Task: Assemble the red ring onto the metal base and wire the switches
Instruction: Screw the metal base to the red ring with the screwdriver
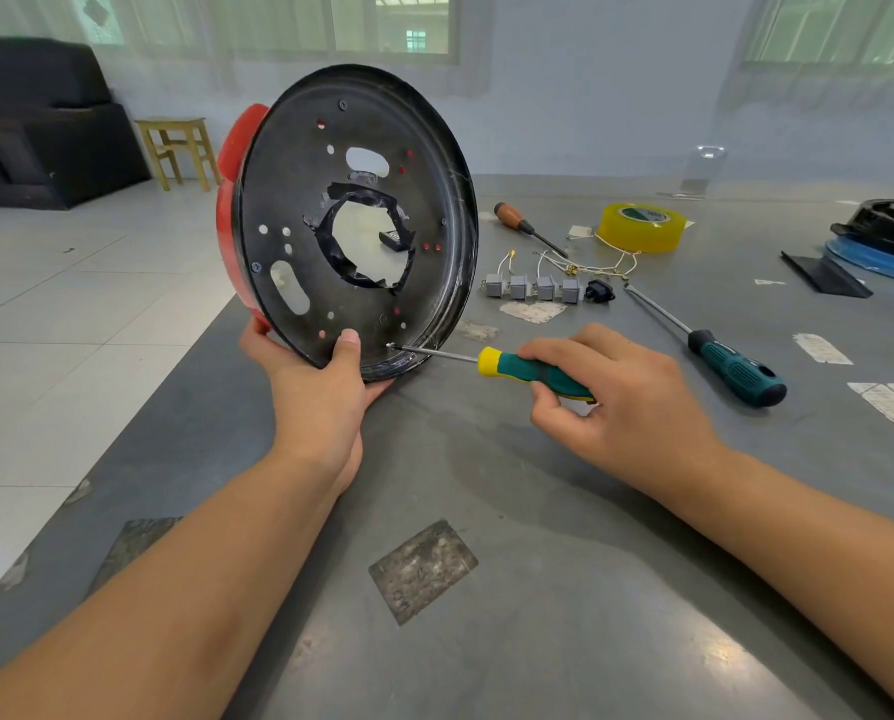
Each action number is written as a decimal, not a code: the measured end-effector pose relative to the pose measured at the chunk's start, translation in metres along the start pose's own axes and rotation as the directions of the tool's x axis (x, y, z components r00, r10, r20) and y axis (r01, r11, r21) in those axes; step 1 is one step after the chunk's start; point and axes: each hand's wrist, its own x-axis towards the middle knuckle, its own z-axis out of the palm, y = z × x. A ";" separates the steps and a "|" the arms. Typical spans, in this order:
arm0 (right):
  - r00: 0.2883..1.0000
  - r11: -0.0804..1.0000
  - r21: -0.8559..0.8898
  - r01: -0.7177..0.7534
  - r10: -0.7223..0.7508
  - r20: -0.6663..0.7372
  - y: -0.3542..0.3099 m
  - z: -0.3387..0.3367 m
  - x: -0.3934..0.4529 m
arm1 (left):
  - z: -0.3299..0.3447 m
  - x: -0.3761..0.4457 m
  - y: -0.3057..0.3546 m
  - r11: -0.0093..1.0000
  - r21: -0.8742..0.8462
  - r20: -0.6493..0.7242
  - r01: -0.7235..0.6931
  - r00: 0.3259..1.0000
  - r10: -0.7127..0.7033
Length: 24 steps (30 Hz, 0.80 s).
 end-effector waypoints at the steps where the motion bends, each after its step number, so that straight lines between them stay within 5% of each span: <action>1: 1.000 0.999 -0.023 0.028 -0.028 0.010 0.000 -0.001 0.000 | 0.000 0.000 0.000 1.000 0.003 0.001 -0.005 1.000 0.005; 13: 0.981 0.962 -0.195 0.194 -0.195 0.012 -0.001 -0.001 0.001 | -0.002 0.001 -0.003 0.995 0.086 0.012 -0.056 0.998 0.055; 19: 0.994 0.994 0.061 -0.091 0.087 0.061 -0.008 0.001 0.000 | -0.004 0.003 -0.005 0.991 0.115 -0.012 -0.074 0.997 0.076; 24: 0.891 0.874 0.219 -0.434 0.381 0.247 -0.007 0.004 0.003 | -0.004 0.003 -0.007 0.978 0.179 0.001 -0.111 0.994 0.113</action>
